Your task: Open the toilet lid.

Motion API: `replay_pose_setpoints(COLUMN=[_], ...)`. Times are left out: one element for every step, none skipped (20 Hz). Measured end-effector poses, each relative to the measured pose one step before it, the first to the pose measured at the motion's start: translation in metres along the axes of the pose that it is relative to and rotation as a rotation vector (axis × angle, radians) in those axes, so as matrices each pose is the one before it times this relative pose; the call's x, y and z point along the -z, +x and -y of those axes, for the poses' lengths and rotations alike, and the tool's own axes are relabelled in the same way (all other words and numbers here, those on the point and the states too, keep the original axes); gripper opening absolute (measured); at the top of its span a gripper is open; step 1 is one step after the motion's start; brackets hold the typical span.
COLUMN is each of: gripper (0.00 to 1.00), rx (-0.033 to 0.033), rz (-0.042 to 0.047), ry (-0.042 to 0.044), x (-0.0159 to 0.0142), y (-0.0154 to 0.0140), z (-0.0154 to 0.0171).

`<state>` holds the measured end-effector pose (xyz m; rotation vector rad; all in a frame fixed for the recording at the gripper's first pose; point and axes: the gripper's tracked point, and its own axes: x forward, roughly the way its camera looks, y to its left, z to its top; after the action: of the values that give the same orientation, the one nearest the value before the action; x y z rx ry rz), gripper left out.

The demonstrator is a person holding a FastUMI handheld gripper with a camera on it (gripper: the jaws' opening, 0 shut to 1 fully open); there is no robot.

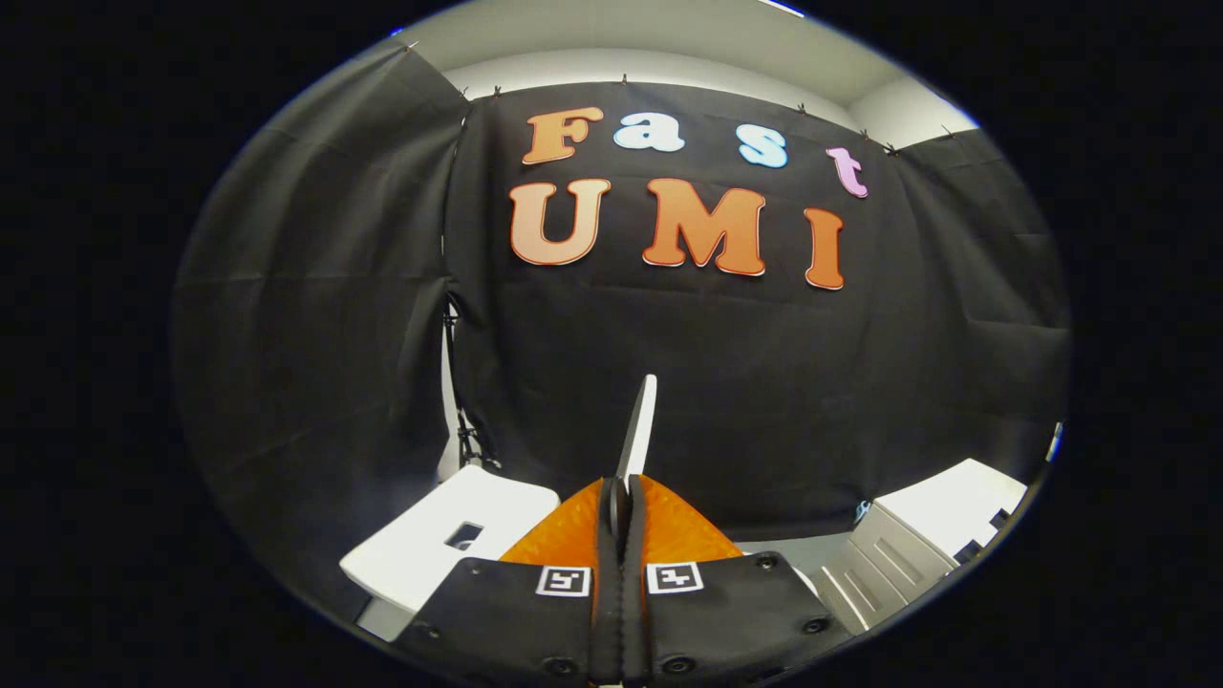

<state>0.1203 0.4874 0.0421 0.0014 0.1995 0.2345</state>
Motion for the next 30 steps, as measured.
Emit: replay_pose_setpoints(gripper=[0.08,0.08,0.08,0.08,0.08,0.08,0.08,0.08,0.08,0.08,0.08,0.08,0.08,0.08,0.08,0.08,0.08,0.09,0.08,0.08,0.08,0.09,0.09,0.1,0.11,0.12,0.14,0.22,0.24,0.26], rx=[-0.01499,-0.0088,-0.00464,-0.00795,-0.01427,-0.01754,-0.01671,-0.01283,-0.01561,-0.01767,-0.01367,-0.01351,-0.01984,-0.02343,-0.02315,-0.01739,-0.00304,0.00053,-0.00318,-0.00357,0.00165,0.01137,0.0139,0.01398,0.00879,-0.00099,-0.01615,-0.00911,-0.00581,0.00205], rz=[-0.00098,-0.00275,0.00144,0.00217,-0.00184,-0.00114,-0.00134,-0.00001,-0.00686,-0.00467,-0.00154,-0.00197,-0.00385,-0.00136,-0.00342,0.00006,-0.00106,0.00015,0.00083,-0.00329,-0.00257,0.00192,0.0035,0.004,0.00397,0.00223,-0.0002,0.00417,-0.00457,-0.00207], ry=[-0.00837,-0.0134,-0.01216,-0.00802,-0.00778,-0.00075,0.00009,0.00234,-0.00394,-0.00253,0.00158,0.0009,0.0011,0.00444,0.00574,0.00202,-0.01111,-0.01676,-0.01266,-0.01045,-0.00946,-0.00853,-0.0038,-0.00065,-0.00197,-0.00408,0.01021,0.01381,0.00928,0.0084], x=[-0.00171,-0.00008,-0.00107,-0.00095,-0.00015,-0.00028,-0.00024,-0.00075,-0.00091,0.00158,0.0014,0.00003,-0.00023,0.00042,0.00051,0.00013,0.00011,-0.00063,0.00065,0.00211,0.00055,-0.00126,-0.00012,-0.00018,-0.00119,-0.00014,0.00194,0.00133,-0.00024,0.00149], y=[-0.0001,0.00005,0.00167,0.00206,0.00058,0.00086,0.00127,0.00137,0.00336,0.00123,0.00183,0.00172,0.0019,0.00167,0.00195,0.00268,0.00162,0.00107,0.00169,0.00014,0.00088,0.00069,-0.00018,-0.00142,0.00069,-0.00021,-0.00085,-0.00256,-0.00184,-0.00114], z=[-0.01044,-0.00872,-0.00755,-0.00907,-0.01199,-0.01206,-0.01007,-0.00884,-0.00983,-0.00843,-0.00596,-0.00627,-0.0072,-0.00814,-0.00869,-0.00743,-0.00177,-0.00242,-0.00493,-0.00411,-0.00379,0.00206,0.00143,0.00134,0.00042,0.0001,-0.00268,-0.00037,0.00126,0.00351])
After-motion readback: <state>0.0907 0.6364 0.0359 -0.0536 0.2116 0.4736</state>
